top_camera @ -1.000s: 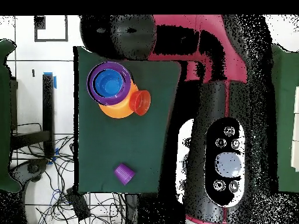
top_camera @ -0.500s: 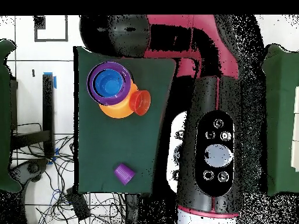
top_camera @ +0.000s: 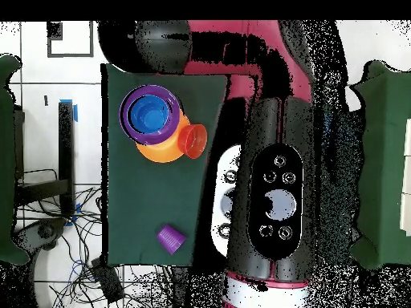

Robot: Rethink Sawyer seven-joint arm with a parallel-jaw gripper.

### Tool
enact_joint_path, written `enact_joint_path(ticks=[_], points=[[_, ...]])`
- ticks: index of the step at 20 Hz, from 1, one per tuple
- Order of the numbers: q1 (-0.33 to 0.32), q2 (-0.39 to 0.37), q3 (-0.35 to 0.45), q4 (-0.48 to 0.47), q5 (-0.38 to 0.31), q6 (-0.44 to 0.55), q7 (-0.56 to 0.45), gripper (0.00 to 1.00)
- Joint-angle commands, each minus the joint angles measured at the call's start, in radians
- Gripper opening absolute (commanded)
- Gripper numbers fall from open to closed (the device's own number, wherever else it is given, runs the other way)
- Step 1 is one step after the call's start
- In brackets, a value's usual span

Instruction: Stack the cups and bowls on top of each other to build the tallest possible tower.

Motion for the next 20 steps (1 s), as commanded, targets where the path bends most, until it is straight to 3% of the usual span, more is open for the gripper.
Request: enact_joint_path(ticks=[1,10,20], points=[[0.055,0.045,-0.034,-0.033,0.009,0.028,0.264,0.0],[0.118,0.067,-0.106,-0.032,0.056,0.012,0.318,0.0],[0.162,0.075,-0.14,0.078,0.101,-0.117,0.338,0.0]])
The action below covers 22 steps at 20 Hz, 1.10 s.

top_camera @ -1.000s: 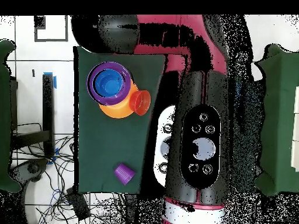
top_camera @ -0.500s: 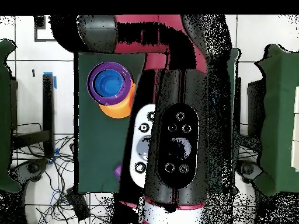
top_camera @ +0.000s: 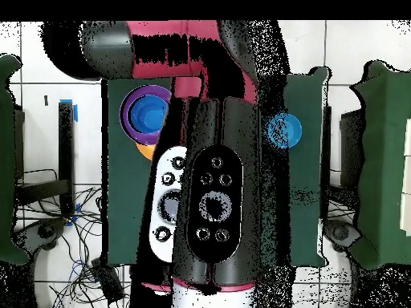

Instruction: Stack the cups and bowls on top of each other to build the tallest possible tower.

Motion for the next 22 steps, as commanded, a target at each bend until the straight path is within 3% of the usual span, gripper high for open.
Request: enact_joint_path(ticks=[1,12,22], points=[[0.029,0.028,-0.001,0.133,0.01,-0.089,0.211,0.0],[0.06,0.037,-0.037,0.22,0.089,-0.087,0.219,0.0],[0.089,0.058,-0.084,0.233,0.138,-0.07,0.225,0.0]])
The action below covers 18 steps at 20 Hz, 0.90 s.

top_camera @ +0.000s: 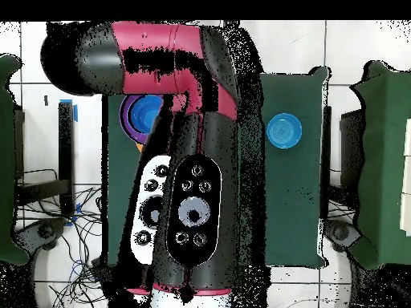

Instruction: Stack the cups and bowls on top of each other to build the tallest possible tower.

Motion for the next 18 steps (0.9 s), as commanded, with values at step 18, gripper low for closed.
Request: enact_joint_path(ticks=[18], points=[[0.109,0.033,-0.086,0.198,0.114,0.021,0.239,0.0]])
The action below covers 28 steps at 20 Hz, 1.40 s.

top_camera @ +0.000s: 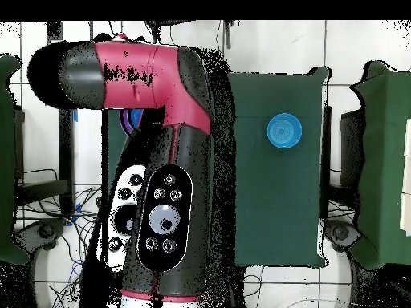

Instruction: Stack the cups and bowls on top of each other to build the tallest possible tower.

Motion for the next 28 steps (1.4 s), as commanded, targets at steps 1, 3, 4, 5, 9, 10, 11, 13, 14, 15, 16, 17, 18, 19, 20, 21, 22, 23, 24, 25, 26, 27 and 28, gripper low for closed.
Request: enact_joint_path(ticks=[1,3,4,5,9,10,11,13,14,15,16,17,18,19,20,21,22,23,24,25,26,27,28], points=[[0.031,0.011,-0.001,0.136,0.017,0.02,0.236,0.0],[0.038,0.01,-0.009,0.146,0.025,0.017,0.234,0.0],[0.041,0.011,-0.014,0.149,0.028,0.014,0.233,0.0],[0.047,0.012,-0.02,0.154,0.031,0.019,0.235,0.0],[0.058,0.01,-0.032,0.182,0.049,0.015,0.237,0.0],[0.062,0.011,-0.038,0.182,0.051,0.018,0.237,0.0],[0.067,0.009,-0.043,0.188,0.054,0.013,0.236,0.0],[0.073,0.009,-0.052,0.195,0.062,0.011,0.234,0.0],[0.075,0.01,-0.054,0.2,0.065,0.008,0.233,0.0],[0.08,0.01,-0.059,0.208,0.069,-0.001,0.233,0.0],[0.084,0.011,-0.063,0.212,0.072,-0.005,0.235,0.0],[0.088,0.012,-0.067,0.217,0.075,-0.01,0.236,0.0],[0.092,0.013,-0.071,0.221,0.077,-0.015,0.238,0.0],[0.096,0.014,-0.076,0.225,0.08,-0.019,0.24,0.0],[0.101,0.015,-0.081,0.229,0.082,-0.024,0.242,0.0],[0.105,0.016,-0.084,0.234,0.085,-0.029,0.246,0.0],[0.109,0.017,-0.088,0.238,0.089,-0.033,0.245,0.0],[0.114,0.02,-0.094,0.24,0.091,-0.037,0.248,0.0],[0.119,0.022,-0.099,0.242,0.093,-0.042,0.251,0.0],[0.122,0.024,-0.103,0.245,0.096,-0.046,0.252,0.0],[0.125,0.025,-0.106,0.248,0.099,-0.049,0.251,0.0],[0.129,0.027,-0.112,0.248,0.101,-0.05,0.252,0.0],[0.133,0.028,-0.116,0.25,0.103,-0.053,0.253,0.0]])
